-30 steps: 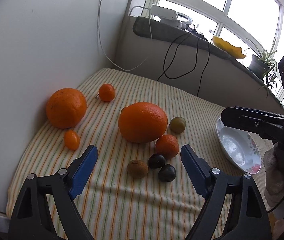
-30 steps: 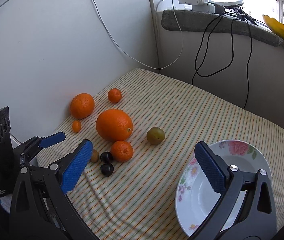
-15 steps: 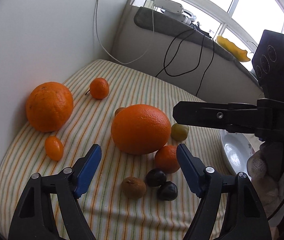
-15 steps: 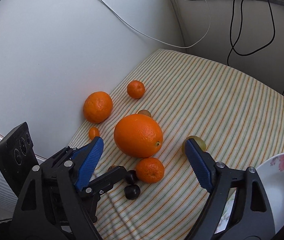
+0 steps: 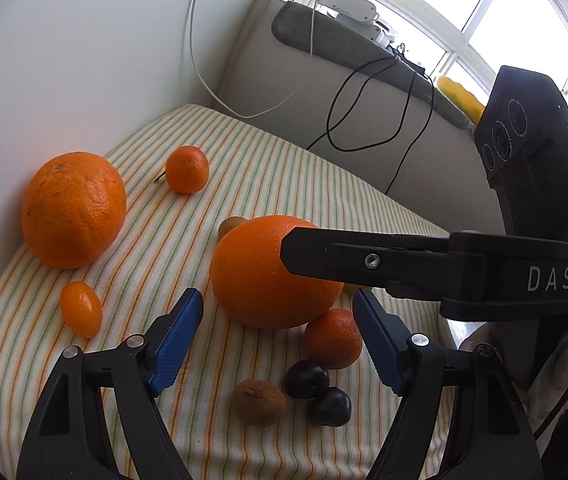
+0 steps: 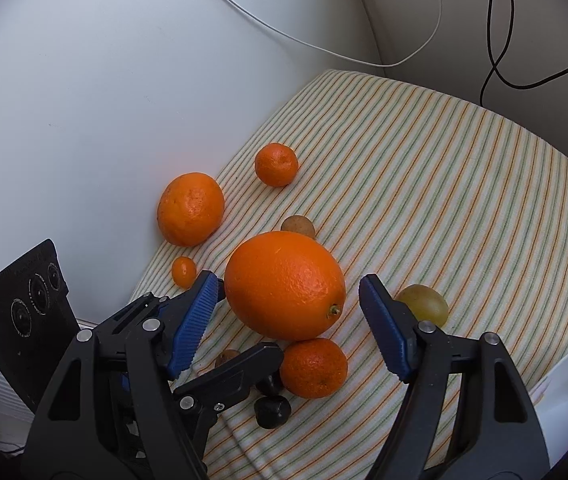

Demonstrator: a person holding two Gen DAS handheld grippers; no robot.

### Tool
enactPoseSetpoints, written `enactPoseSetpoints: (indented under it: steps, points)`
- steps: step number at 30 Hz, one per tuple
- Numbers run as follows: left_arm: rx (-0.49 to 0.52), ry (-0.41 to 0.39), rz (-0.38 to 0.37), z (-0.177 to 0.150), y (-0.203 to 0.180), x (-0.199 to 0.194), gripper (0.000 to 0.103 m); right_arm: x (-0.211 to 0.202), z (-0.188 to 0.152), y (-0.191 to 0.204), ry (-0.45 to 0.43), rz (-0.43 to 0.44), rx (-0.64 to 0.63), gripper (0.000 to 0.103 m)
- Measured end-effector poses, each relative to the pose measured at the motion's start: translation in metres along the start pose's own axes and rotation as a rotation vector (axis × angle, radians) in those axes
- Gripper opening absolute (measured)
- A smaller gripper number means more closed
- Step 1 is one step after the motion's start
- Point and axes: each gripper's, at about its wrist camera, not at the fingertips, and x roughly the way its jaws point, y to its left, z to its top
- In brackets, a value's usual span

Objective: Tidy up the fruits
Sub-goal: 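Move the right tool to the large orange and close its fingers on it, then lift the large orange with the right tool and carry it over the plate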

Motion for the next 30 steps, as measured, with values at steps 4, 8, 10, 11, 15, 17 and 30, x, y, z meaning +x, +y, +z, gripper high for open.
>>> enactPoseSetpoints:
  steps: [4, 8, 10, 11, 15, 17, 30]
  points:
    - [-0.006, 0.014, -0.004, -0.001, 0.002, 0.005, 0.076, 0.010, 0.000, 0.000, 0.014, -0.003, 0.000, 0.077]
    - [-0.019, 0.021, -0.008, 0.001, 0.004, 0.009, 0.070, 0.015, -0.001, 0.001, 0.026, 0.000, -0.001, 0.071]
    - [-0.021, 0.019, -0.013, 0.001, 0.004, 0.010, 0.069, 0.015, -0.001, 0.000, 0.022, 0.001, 0.008, 0.070]
    - [-0.019, 0.018, -0.012, 0.000, 0.004, 0.010, 0.069, 0.015, -0.001, -0.001, 0.022, 0.003, 0.010, 0.070]
    - [-0.014, 0.014, -0.008, -0.001, 0.003, 0.010, 0.069, 0.016, -0.003, 0.001, 0.016, 0.001, 0.014, 0.070]
    - [-0.011, 0.012, -0.009, -0.001, 0.004, 0.009, 0.069, 0.016, -0.003, 0.001, 0.012, -0.002, 0.017, 0.070]
    - [0.021, -0.031, 0.001, 0.001, -0.007, -0.005, 0.069, -0.009, -0.007, 0.003, -0.031, 0.012, 0.019, 0.069]
